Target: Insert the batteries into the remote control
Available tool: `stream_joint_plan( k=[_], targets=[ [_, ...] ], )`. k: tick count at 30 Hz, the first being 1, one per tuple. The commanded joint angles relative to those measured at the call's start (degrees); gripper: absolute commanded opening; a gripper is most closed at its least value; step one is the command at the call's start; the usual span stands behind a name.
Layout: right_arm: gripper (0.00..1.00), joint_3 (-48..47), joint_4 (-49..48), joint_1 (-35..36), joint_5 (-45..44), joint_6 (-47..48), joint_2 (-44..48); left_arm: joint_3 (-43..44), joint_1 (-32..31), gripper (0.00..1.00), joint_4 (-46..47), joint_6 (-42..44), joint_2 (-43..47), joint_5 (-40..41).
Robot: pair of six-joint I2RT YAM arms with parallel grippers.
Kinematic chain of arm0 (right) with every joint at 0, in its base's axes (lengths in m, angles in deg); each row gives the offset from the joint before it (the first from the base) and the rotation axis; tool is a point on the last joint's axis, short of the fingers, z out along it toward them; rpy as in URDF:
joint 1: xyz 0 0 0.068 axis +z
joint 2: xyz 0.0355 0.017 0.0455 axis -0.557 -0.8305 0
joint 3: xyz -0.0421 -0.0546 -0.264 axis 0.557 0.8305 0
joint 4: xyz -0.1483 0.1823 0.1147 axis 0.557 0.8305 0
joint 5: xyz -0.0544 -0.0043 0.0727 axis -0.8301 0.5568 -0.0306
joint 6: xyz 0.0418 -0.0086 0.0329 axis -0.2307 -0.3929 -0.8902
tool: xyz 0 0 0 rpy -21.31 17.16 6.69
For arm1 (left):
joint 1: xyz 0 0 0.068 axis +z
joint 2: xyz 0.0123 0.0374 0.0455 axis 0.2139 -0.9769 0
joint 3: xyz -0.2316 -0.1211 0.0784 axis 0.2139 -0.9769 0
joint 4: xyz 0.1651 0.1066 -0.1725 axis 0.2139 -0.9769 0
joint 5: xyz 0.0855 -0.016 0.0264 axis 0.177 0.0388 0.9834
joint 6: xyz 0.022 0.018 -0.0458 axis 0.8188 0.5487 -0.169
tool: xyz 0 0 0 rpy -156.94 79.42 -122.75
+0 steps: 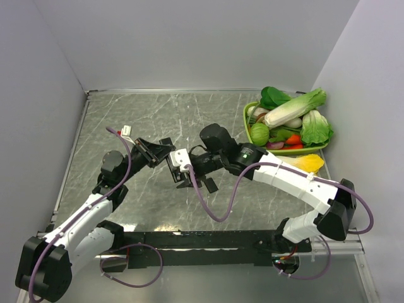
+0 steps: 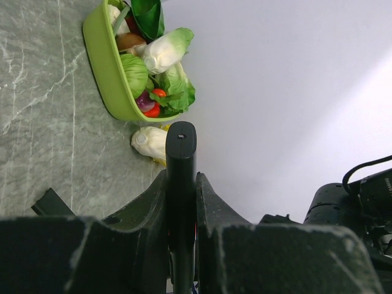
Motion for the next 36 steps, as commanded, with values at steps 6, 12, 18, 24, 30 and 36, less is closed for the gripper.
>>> stream_joint_plan(
  k=[6, 12, 18, 24, 30, 36],
  targets=[
    [0.57, -4.23, 3.29, 0.7, 0.23, 2.75, -2.39, 2.82, 0.28, 0.01, 0.84, -0.02, 0.03, -0.16],
    [0.56, -3.88, 3.46, 0.61, -1.17, 3.01, -2.74, 2.64, 0.45, 0.01, 0.84, 0.06, 0.29, -0.07],
    [0.55, -3.88, 4.08, 0.61, -2.32, 3.28, -3.18, 2.73, 0.54, 0.01, 0.66, 0.15, 0.38, -0.25],
    [0.53, -3.79, 4.08, 0.61, -4.16, 3.45, -3.27, 2.47, 0.63, 0.01, 0.66, -0.02, 0.46, -0.07],
    [0.5, -3.0, 3.11, 0.61, -6.18, 3.45, -2.83, 2.47, 0.72, 0.01, 0.48, -0.11, 0.55, 0.01],
    [0.5, -3.0, 2.67, 0.61, -5.05, 3.11, -2.39, 2.38, 0.8, 0.01, 0.75, -0.2, 0.55, -0.16]
  ],
)
